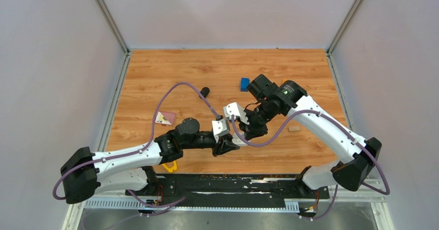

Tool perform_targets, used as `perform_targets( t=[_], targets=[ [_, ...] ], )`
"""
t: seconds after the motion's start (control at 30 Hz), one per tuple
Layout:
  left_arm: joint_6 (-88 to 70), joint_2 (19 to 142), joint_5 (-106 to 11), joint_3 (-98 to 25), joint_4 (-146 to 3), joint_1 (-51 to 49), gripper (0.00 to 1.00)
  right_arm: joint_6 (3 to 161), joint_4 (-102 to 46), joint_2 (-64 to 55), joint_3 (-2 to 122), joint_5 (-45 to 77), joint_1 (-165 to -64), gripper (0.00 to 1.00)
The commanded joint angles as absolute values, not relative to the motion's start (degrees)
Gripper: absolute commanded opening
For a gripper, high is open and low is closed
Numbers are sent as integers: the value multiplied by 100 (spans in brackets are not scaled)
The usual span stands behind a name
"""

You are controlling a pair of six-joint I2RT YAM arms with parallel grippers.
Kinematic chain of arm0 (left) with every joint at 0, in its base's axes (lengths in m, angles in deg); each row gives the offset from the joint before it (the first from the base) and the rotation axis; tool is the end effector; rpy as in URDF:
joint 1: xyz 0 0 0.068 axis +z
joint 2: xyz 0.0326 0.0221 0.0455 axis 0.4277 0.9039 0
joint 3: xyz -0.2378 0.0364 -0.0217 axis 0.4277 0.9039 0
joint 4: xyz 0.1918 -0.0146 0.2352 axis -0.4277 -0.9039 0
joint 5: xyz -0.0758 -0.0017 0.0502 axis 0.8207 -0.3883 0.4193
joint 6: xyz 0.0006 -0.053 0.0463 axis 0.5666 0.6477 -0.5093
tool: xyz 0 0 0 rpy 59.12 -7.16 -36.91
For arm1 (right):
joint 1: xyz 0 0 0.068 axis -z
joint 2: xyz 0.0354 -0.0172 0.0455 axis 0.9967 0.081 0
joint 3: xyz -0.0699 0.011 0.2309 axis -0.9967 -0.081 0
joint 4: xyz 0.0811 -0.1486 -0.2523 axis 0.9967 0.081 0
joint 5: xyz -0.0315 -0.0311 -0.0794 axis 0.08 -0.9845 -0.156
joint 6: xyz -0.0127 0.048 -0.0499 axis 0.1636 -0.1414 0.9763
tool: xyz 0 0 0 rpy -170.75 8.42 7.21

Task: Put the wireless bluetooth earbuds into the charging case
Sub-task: Place the earbud in the charging case, then pick up the earbud from the center of the board.

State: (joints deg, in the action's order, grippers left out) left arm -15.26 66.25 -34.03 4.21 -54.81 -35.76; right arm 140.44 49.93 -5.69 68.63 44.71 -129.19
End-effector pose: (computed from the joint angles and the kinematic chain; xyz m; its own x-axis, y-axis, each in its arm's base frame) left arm 0.1333 -0.2855 0.2020 -0.1835 0.1462 -0.9721 0.9762 0.1433 -0.1627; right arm 0.1911 0.2303 0.3061 0.0962 -0.7872 -0.6091 -0.9630 -0.2285 0.1432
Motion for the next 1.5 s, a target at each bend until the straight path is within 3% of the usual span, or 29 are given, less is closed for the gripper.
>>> perform_targets(
  t=[0.0, 0.63, 1.07, 1.23, 1.47],
  targets=[
    [-1609, 6629, -3188, 363, -5127, -3603, 0, 14128, 4721, -569, 6965, 4420, -12942, 11],
    [-1507, 6599, -3257, 429, -5082, -3596, 0, 14400, 5197, -1136, 7076, 4814, -12625, 17],
    [-1114, 6479, -3333, 657, -4600, -3599, 0, 13527, 4054, -2077, 6026, 6218, -11232, 12],
    [-855, 6456, -3428, 644, -4472, -3603, 0, 13144, 3747, -1921, 6080, 6216, -10937, 9],
    [-925, 5717, -3786, 755, -5121, -3601, 0, 12992, 3665, -814, 6456, 7178, -9227, 9]
  ],
)
